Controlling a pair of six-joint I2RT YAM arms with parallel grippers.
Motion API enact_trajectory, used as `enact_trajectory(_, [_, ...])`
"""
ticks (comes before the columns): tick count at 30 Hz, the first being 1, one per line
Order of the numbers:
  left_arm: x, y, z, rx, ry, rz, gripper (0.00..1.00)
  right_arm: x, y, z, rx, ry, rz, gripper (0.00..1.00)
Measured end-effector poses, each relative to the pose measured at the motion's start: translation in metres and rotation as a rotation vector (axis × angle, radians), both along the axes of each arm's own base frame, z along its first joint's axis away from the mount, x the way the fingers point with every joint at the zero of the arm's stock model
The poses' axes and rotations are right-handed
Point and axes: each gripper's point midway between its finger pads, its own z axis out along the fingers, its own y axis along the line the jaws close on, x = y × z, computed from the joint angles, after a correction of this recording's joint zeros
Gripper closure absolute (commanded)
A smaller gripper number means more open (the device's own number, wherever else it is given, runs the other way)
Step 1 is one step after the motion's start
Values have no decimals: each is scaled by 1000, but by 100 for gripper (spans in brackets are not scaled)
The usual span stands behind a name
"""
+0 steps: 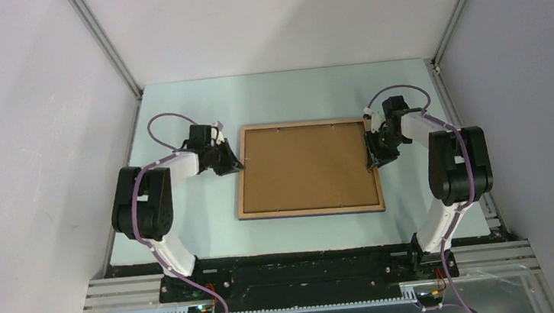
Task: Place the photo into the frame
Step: Install the photo frame at the center of the board.
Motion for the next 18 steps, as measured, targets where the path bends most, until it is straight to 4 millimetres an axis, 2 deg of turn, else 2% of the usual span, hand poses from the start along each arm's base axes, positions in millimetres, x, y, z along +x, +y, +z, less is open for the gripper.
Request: enact_trajectory(18, [0, 1, 0, -25, 6, -2, 100, 0, -2, 0, 2, -7, 24, 65])
